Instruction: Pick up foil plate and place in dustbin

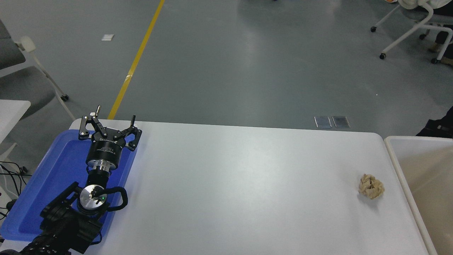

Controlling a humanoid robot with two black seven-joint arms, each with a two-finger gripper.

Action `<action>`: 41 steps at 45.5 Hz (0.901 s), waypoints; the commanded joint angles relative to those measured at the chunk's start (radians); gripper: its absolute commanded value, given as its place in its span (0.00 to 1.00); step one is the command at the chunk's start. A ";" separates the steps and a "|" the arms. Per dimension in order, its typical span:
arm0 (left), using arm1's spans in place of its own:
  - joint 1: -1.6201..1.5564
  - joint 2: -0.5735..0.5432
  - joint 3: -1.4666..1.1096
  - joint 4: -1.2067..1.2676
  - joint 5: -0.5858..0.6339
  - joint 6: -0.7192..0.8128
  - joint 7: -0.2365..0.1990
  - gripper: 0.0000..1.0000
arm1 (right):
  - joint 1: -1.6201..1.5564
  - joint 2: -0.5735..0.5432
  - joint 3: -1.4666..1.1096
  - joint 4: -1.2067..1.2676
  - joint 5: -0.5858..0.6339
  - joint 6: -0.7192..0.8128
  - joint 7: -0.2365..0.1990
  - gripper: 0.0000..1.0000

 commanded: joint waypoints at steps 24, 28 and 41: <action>0.000 0.000 0.000 0.000 0.000 0.000 0.000 1.00 | 0.711 -0.141 -0.462 0.813 -0.143 0.006 -0.061 0.99; 0.000 0.000 0.000 0.000 0.000 -0.002 0.002 1.00 | 0.742 -0.125 -0.490 0.841 -0.141 0.006 -0.061 1.00; 0.000 0.000 0.000 0.000 0.000 -0.002 0.002 1.00 | 0.868 -0.061 -0.585 0.979 -0.134 0.009 -0.060 1.00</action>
